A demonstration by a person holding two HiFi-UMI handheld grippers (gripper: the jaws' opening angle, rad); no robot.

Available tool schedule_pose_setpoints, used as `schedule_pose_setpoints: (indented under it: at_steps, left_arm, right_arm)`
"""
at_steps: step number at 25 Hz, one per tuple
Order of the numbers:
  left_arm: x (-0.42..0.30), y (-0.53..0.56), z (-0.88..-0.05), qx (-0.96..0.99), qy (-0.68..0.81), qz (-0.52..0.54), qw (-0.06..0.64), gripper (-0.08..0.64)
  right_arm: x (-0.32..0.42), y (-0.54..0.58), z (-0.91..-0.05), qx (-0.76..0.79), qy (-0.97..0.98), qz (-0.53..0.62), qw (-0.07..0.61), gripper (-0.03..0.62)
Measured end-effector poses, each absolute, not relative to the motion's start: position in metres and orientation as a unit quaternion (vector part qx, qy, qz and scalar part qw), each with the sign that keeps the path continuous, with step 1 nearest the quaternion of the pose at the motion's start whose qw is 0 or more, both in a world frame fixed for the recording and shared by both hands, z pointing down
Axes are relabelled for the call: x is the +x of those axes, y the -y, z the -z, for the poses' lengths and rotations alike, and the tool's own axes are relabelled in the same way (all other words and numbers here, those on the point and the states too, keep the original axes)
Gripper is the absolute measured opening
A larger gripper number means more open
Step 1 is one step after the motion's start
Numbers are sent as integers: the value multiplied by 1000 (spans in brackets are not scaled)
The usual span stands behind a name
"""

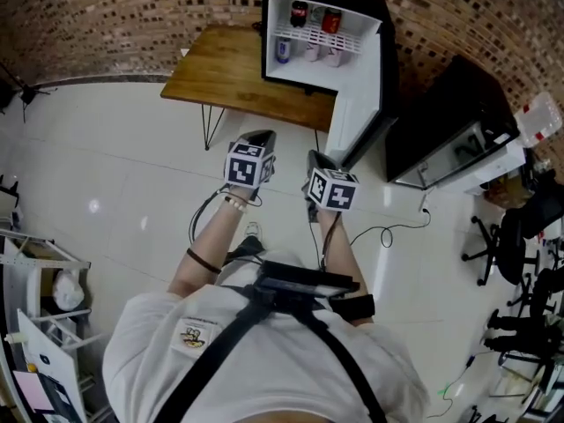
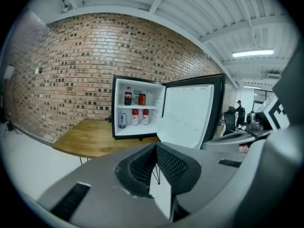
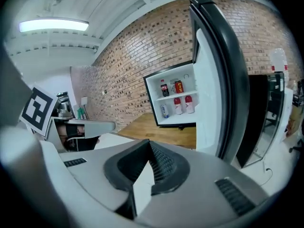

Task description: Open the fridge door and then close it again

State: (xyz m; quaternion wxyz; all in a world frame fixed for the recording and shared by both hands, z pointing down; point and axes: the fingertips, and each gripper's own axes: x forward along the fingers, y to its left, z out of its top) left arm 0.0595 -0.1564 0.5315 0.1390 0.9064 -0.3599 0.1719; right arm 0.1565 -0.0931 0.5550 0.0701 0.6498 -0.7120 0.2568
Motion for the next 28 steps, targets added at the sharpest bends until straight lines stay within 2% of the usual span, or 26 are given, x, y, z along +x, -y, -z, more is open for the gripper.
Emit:
schedule_pose_setpoints:
  at_steps: [7, 28]
  left_arm:
    - [39, 153, -539, 904, 364, -167, 148, 0]
    - [53, 138, -537, 912, 349, -159, 146, 0]
  right_arm:
    - [149, 89, -562, 651, 707, -271, 55, 18]
    - [170, 66, -560, 669, 691, -272, 39, 18]
